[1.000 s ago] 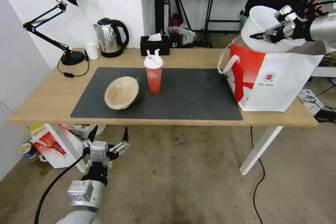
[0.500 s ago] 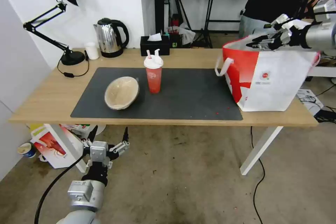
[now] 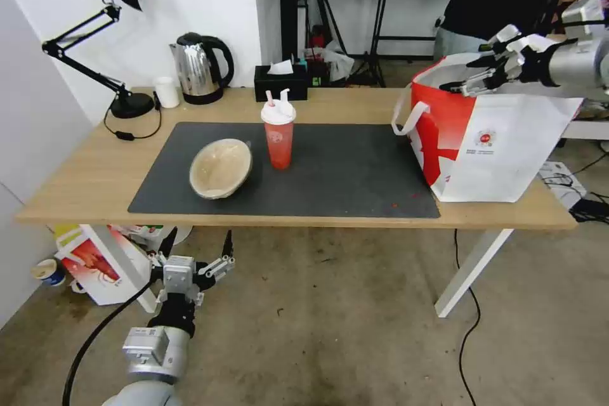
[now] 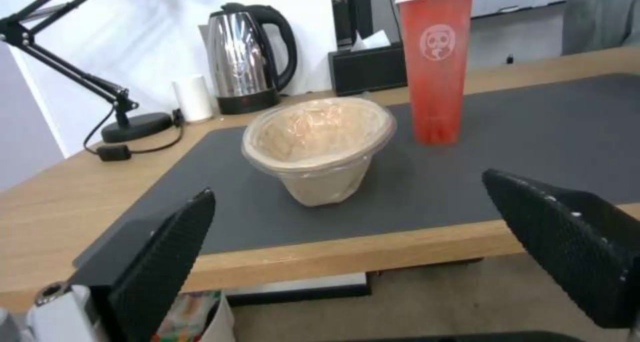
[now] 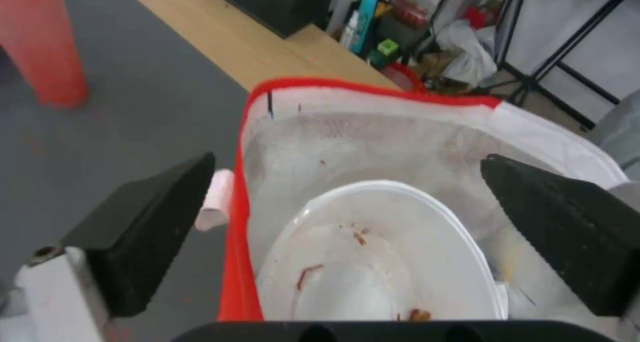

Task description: Pick up the trash from the table and place it into the takeout bag.

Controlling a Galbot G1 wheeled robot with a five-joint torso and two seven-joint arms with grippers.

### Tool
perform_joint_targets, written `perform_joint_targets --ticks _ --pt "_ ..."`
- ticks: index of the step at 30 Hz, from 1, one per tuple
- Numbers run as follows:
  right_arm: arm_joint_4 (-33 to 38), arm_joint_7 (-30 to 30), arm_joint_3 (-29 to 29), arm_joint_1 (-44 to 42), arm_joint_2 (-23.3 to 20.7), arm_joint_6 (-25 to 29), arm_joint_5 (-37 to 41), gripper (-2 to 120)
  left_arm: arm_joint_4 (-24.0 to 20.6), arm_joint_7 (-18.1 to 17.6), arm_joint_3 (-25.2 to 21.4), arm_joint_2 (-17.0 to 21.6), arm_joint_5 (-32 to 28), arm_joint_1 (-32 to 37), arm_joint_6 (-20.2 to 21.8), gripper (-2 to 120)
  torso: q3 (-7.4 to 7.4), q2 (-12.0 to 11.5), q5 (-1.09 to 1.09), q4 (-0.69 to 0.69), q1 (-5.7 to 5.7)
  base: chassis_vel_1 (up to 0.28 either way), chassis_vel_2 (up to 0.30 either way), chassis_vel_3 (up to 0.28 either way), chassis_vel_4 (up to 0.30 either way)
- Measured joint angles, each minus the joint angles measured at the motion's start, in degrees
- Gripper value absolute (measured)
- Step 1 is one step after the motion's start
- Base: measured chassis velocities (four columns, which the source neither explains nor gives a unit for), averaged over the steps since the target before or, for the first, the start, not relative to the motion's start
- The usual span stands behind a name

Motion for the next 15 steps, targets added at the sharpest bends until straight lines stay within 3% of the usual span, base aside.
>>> perform_joint_targets --ticks 6,11,15 --pt "1.3 1.5 3.4 -2.0 -0.3 0.4 2.8 100 0.0 0.0 0.0 0.0 0.0 0.0 0.0 100 0.00 0.0 -0.01 0.00 0.00 0.000 0.000 0.000 0.000" --pt "5.2 7.9 8.0 -6.2 -0.3 3.7 10.2 100 0.0 0.0 0.0 0.0 0.0 0.0 0.0 100 0.00 0.0 -0.01 0.00 0.00 0.000 0.000 0.000 0.000" --pt "11.0 20.8 11.7 -10.3 0.3 8.3 17.7 100 0.0 0.0 0.0 0.0 0.0 0.0 0.0 100 0.00 0.0 0.00 0.00 -0.01 0.000 0.000 0.000 0.000"
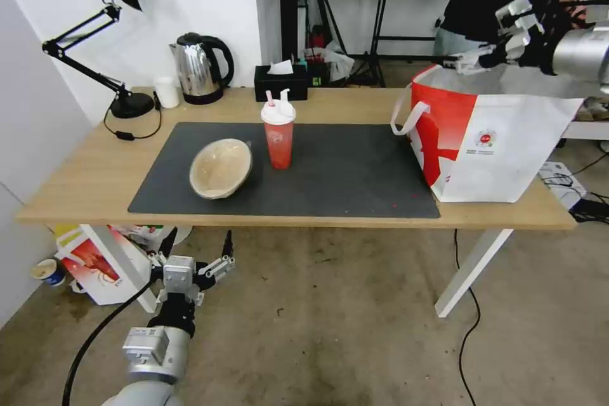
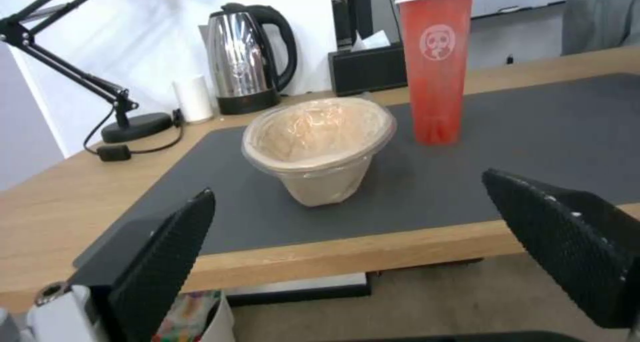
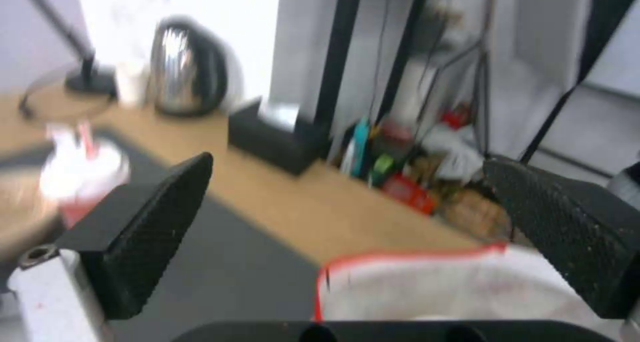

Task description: Pick up the trash from the table and place it into the takeout bag.

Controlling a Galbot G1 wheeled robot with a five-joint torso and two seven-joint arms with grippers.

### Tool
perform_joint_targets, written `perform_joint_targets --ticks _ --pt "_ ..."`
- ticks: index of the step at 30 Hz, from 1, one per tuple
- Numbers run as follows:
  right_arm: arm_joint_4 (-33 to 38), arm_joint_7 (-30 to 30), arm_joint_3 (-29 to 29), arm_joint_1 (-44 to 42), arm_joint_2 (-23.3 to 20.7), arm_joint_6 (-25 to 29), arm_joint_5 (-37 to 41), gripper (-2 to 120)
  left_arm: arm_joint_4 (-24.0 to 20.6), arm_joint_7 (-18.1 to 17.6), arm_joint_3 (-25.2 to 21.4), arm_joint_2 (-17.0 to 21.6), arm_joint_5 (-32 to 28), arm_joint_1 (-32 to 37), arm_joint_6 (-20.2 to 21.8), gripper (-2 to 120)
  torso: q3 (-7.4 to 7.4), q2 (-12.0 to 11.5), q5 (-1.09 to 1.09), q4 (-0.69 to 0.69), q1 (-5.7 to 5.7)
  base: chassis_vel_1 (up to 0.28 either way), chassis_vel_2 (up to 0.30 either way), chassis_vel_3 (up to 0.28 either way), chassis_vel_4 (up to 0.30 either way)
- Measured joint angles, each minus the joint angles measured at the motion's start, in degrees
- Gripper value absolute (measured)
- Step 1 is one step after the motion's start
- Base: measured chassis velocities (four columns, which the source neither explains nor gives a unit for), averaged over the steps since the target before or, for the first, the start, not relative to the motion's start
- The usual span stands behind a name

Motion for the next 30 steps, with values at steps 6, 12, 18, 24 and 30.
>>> perform_joint_targets --ticks 6,12,18,24,30 --pt "7.9 17.4 0.6 -2.9 0.8 7.6 6.3 100 0.0 0.0 0.0 0.0 0.0 0.0 0.0 100 0.00 0.0 -0.02 0.00 0.00 0.000 0.000 0.000 0.000" --pt "23.6 40.8 7.3 -19.2 4.8 21.3 0.1 100 0.0 0.0 0.0 0.0 0.0 0.0 0.0 100 0.00 0.0 0.01 0.00 0.00 0.000 0.000 0.000 0.000" --pt "27.3 43.2 10.1 -26.4 6.3 25.4 -6.4 100 0.0 0.0 0.0 0.0 0.0 0.0 0.0 100 0.00 0.0 0.02 0.00 0.00 0.000 0.000 0.000 0.000" --pt "30.0 44.4 12.5 -36.3 7.8 30.5 -15.4 100 0.0 0.0 0.0 0.0 0.0 0.0 0.0 100 0.00 0.0 0.03 -0.02 0.00 0.000 0.000 0.000 0.000" --pt "31.1 47.5 14.4 -48.8 12.1 38.8 -29.6 100 0.0 0.0 0.0 0.0 0.0 0.0 0.0 100 0.00 0.0 0.00 0.01 0.00 0.000 0.000 0.000 0.000"
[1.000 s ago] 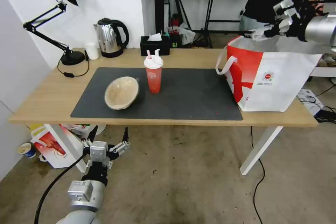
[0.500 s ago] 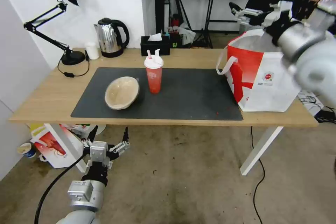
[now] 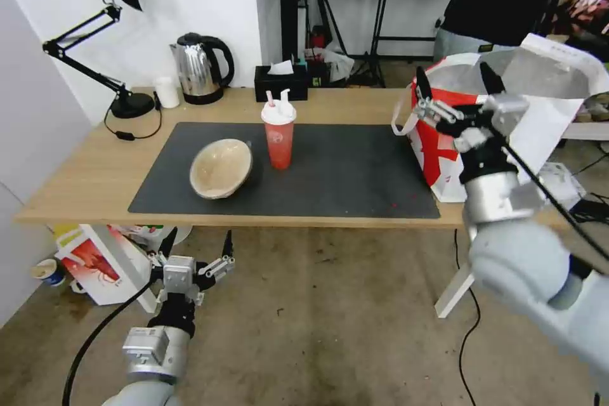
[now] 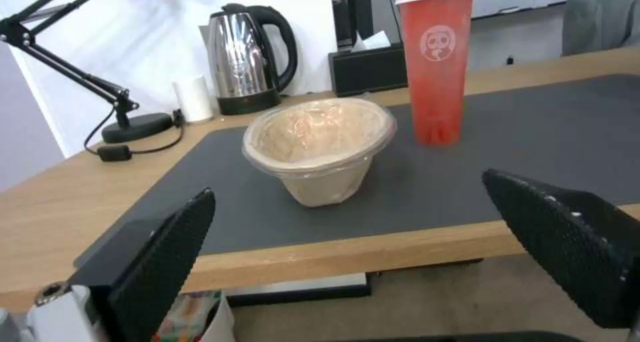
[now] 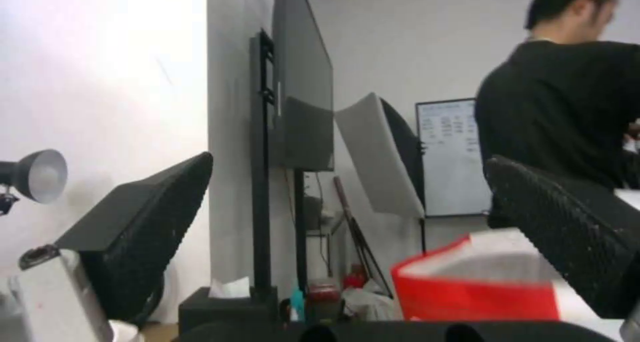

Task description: Pick up the trash from the table and place it into the takeout bag.

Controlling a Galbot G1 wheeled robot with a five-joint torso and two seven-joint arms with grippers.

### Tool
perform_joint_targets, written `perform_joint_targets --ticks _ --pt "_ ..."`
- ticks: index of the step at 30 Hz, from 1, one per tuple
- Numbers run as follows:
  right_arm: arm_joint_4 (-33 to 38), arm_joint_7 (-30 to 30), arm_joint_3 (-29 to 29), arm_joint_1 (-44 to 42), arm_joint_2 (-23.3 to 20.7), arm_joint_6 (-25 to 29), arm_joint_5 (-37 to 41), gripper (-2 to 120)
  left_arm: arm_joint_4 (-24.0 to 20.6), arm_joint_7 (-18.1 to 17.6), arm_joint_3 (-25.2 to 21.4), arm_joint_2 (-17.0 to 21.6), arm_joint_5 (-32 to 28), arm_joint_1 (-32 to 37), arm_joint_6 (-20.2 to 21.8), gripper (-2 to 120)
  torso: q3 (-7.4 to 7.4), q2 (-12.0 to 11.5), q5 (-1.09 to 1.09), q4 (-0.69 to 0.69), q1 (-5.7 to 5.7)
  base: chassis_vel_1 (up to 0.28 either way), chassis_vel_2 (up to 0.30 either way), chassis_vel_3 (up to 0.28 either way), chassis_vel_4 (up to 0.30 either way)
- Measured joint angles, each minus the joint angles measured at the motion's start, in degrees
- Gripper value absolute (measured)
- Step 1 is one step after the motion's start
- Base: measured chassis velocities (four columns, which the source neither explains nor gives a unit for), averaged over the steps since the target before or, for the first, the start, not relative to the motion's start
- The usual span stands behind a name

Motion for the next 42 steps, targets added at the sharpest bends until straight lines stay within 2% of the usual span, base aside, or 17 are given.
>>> perform_joint_targets --ticks 4,7,14,16,29,42 --pt "2.0 2.8 0.3 -6.5 3.0 1.9 -5.5 100 0.0 0.0 0.0 0.0 0.0 0.0 0.0 100 0.00 0.0 0.01 -0.01 0.00 0.000 0.000 0.000 0.000" --pt "4.2 6.8 0.3 -15.7 5.8 3.1 -13.5 100 0.0 0.0 0.0 0.0 0.0 0.0 0.0 100 0.00 0.0 0.00 -0.02 0.00 0.000 0.000 0.000 0.000" --pt "3.5 6.6 0.1 -23.9 8.3 6.0 -21.1 100 0.0 0.0 0.0 0.0 0.0 0.0 0.0 100 0.00 0.0 0.01 -0.01 0.01 0.000 0.000 0.000 0.000" --pt "2.8 9.3 -0.6 -30.0 10.8 5.5 -25.2 100 0.0 0.0 0.0 0.0 0.0 0.0 0.0 100 0.00 0.0 0.00 -0.02 0.00 0.000 0.000 0.000 0.000" --pt "2.4 13.4 -0.7 -34.8 11.0 4.5 -28.2 100 0.0 0.0 0.0 0.0 0.0 0.0 0.0 100 0.00 0.0 0.01 -0.01 0.01 0.000 0.000 0.000 0.000" --pt "4.6 15.1 -2.5 -39.7 9.1 -2.0 -24.5 100 0.0 0.0 0.0 0.0 0.0 0.0 0.0 100 0.00 0.0 0.00 -0.01 0.00 0.000 0.000 0.000 0.000"
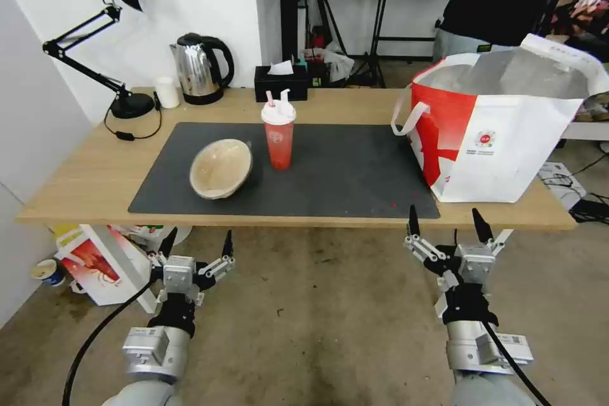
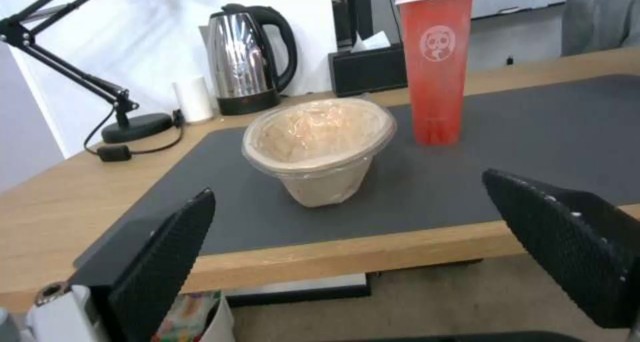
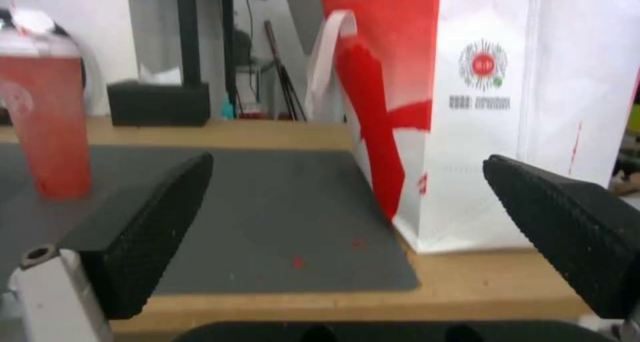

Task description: Pick up the trash from the table and place it into the takeout bag.

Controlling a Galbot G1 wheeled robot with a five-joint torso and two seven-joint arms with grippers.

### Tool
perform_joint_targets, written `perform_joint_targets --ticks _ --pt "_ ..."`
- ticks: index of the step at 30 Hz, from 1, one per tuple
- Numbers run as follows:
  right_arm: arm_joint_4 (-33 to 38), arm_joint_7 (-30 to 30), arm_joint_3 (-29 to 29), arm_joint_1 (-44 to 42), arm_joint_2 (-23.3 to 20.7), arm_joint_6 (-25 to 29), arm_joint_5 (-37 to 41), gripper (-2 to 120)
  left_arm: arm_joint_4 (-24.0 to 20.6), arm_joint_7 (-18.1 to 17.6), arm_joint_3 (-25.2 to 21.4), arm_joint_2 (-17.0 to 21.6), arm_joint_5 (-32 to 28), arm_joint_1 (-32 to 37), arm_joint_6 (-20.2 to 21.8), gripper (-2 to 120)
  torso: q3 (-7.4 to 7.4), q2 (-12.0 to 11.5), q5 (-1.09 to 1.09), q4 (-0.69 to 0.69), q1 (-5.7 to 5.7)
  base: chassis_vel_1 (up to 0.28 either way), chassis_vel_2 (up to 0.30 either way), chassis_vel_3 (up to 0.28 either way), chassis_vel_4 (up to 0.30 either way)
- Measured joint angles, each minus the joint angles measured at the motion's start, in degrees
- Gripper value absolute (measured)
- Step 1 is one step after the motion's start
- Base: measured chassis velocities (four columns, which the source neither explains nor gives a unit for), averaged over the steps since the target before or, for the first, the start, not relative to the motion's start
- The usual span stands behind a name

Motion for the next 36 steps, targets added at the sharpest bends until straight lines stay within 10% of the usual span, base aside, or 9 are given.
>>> perform_joint_targets --ticks 36 --pt "-2.2 0.4 -1.6 3.2 -1.6 -4.8 5.1 100 0.0 0.0 0.0 0.0 0.0 0.0 0.0 100 0.00 0.0 0.00 0.01 0.00 0.000 0.000 0.000 0.000"
